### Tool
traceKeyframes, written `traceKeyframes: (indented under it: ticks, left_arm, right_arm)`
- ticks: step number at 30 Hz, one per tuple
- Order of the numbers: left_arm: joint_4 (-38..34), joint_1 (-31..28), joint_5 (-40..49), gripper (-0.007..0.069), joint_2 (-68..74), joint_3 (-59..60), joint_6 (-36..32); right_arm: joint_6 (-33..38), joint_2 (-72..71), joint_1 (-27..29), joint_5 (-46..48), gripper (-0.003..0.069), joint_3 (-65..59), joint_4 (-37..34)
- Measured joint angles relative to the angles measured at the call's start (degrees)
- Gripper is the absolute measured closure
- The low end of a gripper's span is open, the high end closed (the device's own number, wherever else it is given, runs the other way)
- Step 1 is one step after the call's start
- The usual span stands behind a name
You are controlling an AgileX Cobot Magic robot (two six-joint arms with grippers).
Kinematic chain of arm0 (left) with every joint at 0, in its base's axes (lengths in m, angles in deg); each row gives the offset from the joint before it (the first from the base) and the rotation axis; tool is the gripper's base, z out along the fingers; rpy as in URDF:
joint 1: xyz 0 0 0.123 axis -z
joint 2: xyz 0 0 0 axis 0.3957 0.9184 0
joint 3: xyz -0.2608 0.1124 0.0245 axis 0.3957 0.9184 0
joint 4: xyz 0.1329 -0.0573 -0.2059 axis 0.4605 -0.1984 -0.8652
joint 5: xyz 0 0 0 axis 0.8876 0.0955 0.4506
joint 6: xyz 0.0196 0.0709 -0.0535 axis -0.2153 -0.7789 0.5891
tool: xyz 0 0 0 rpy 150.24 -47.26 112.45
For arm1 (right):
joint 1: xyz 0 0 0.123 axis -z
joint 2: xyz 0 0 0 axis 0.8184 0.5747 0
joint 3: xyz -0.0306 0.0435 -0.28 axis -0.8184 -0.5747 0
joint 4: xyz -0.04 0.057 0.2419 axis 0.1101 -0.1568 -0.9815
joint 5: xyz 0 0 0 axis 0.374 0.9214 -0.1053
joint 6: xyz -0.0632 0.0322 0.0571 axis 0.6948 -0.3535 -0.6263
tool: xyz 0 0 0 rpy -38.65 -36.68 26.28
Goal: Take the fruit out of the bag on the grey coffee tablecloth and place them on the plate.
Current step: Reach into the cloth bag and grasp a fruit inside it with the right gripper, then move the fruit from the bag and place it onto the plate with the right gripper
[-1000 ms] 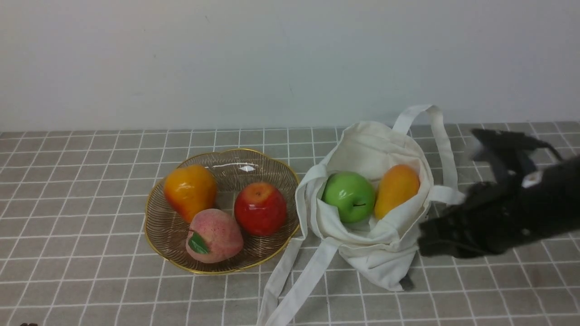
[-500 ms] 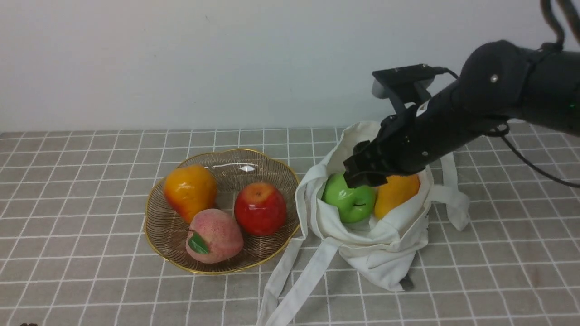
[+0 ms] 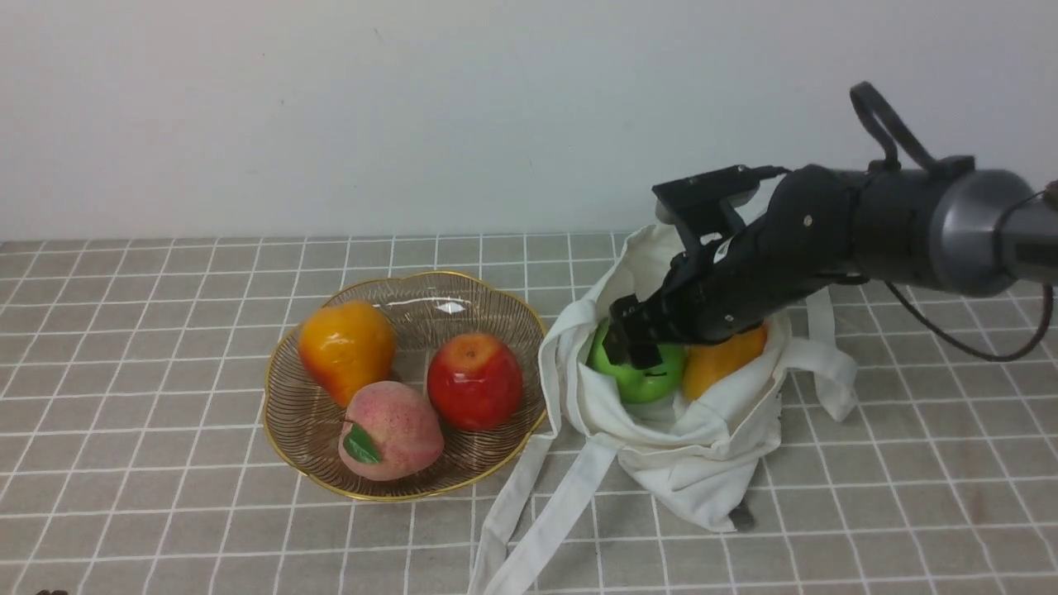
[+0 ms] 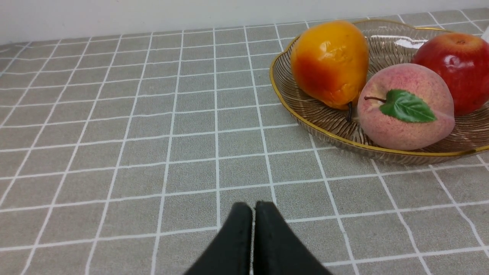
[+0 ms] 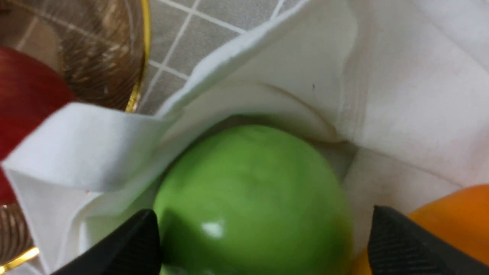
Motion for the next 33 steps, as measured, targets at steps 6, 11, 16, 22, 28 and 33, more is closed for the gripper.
traceKeyframes:
  ticks: [6, 11, 16, 22, 28, 33]
  left_arm:
    - [0.00, 0.00, 0.00, 0.0632, 0.00, 0.00, 0.00]
    - [0.00, 0.00, 0.00, 0.0632, 0.00, 0.00, 0.00]
    - [0.00, 0.00, 0.00, 0.0632, 0.00, 0.00, 0.00]
    - [0.00, 0.00, 0.00, 0.0632, 0.00, 0.00, 0.00]
    - [0.00, 0.00, 0.00, 0.0632, 0.00, 0.00, 0.00]
    - [0.00, 0.00, 0.00, 0.0632, 0.00, 0.00, 0.00]
  right_arm:
    - [0.00, 0.80, 0.00, -0.33, -0.0030, 0.40, -1.07]
    - [0.05, 0.86, 0.00, 0.11, 0.0034, 0.40, -1.84]
    - [0.05, 0.86, 0.00, 0.97, 0.0050, 0.47, -1.85]
    - [0.17, -0.44, 0.00, 4.13, 0.0050, 0.48, 0.42]
    - [-0.52, -8.36, 0.00, 9.62, 0.0050, 0.41, 4.64]
    - [-1.09, -19.03, 0.00, 14.00, 0.0050, 0.41, 3.29]
